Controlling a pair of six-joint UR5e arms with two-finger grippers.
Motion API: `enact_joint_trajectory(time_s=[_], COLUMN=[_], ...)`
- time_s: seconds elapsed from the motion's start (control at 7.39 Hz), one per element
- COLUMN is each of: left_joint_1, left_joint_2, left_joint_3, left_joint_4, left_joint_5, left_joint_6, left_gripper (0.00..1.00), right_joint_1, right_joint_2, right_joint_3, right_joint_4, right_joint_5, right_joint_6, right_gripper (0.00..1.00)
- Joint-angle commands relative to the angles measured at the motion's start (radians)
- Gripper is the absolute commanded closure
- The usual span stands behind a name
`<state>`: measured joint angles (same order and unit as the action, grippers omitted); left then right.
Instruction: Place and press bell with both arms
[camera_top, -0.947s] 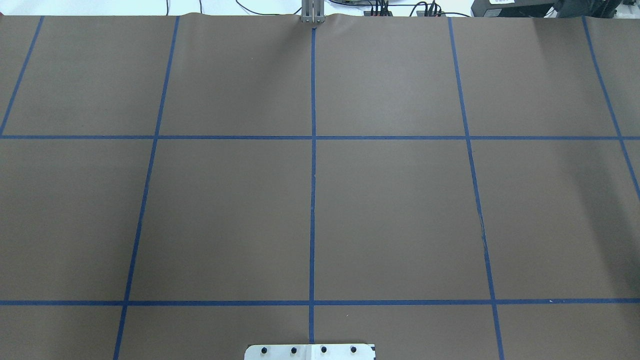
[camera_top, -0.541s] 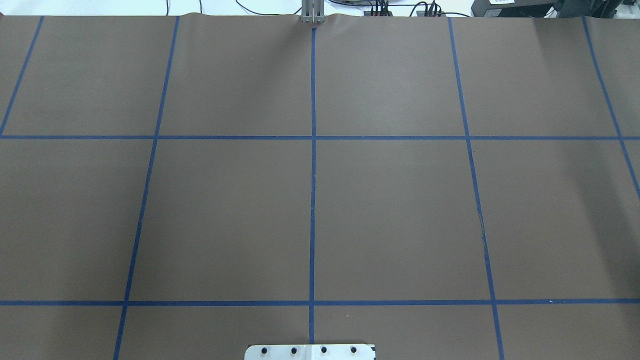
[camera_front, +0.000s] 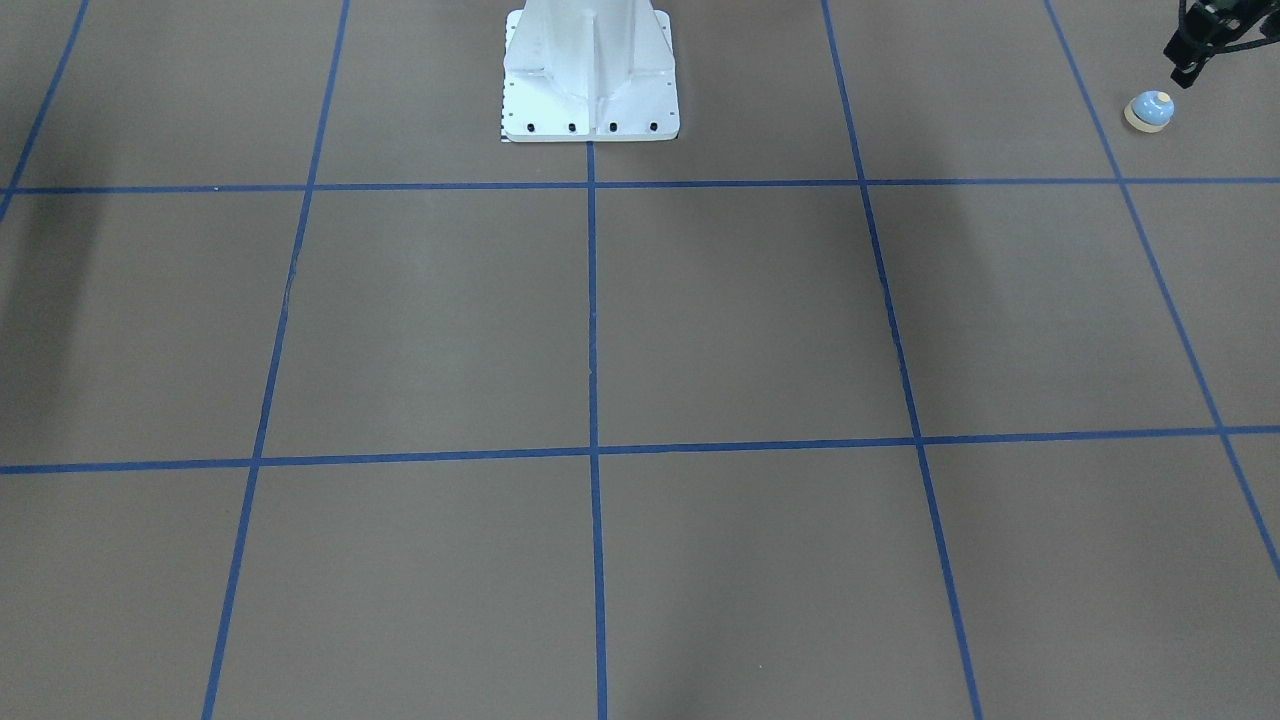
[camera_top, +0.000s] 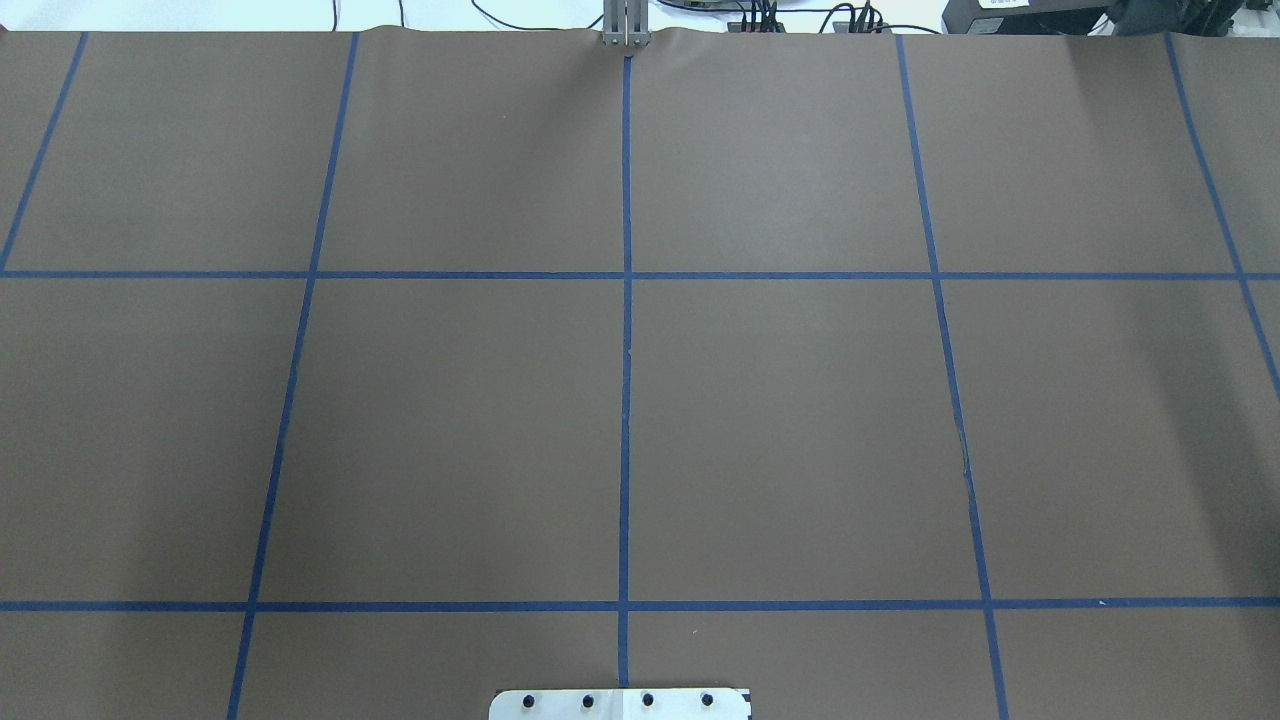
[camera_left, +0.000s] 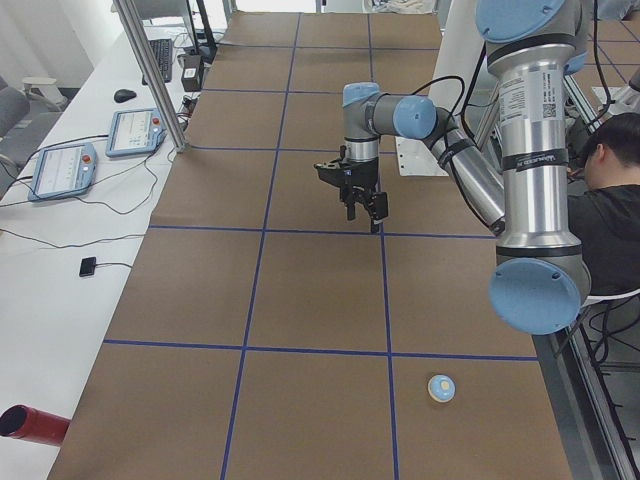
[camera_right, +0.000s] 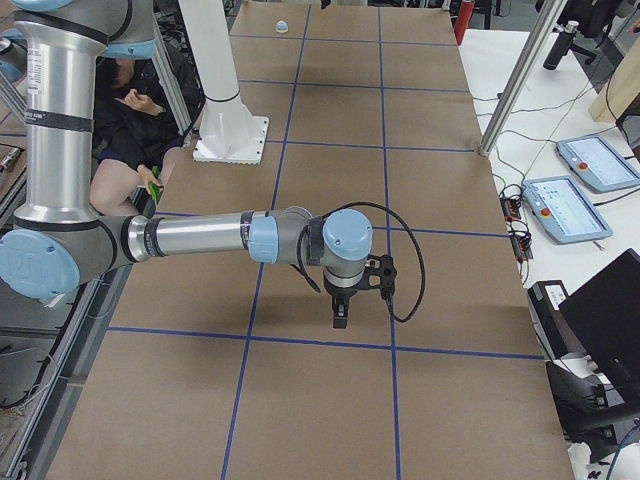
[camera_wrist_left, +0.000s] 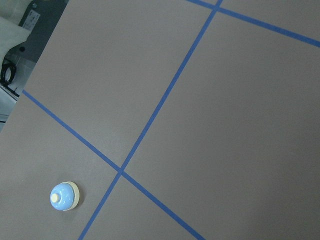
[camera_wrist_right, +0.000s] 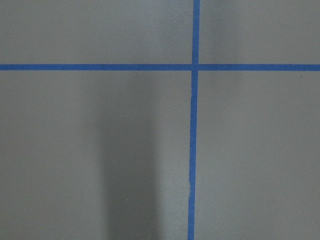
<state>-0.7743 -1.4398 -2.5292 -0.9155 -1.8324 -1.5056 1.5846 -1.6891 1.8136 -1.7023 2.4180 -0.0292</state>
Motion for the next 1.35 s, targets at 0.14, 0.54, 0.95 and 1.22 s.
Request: enact_joint_trajectory(time_s=[0.14,0.54,0.95,1.22], left_joint_1=[0.364,0.567,0.74,0.863], left_joint_2=[0.01,0.159,0.188,0.324], left_joint_3=[0.007,0.052,0.182,0.277], left_joint_4=[0.087,0.089,-0.007,-0.237], left_joint_5=[0.132,0.204,0.203,0.203], left_joint_6=[-0.596,-1.053,-1.382,-1.543], left_gripper=[0.0,0.0,0.0,0.0], right_joint_1=[0.002,0.002,0.002,0.002], right_joint_2=[0.002,0.002,0.003,0.002], right_joint_3=[0.006,0.004,0.004,0.006], right_joint_4=[0.001,0.001,0.004,0.004], right_joint_5=[-0.002,-0.002,-0.003,-0.005], right_joint_6=[0.0,0.0,-0.002,-0.002], right_gripper=[0.0,0.0,0.0,0.0])
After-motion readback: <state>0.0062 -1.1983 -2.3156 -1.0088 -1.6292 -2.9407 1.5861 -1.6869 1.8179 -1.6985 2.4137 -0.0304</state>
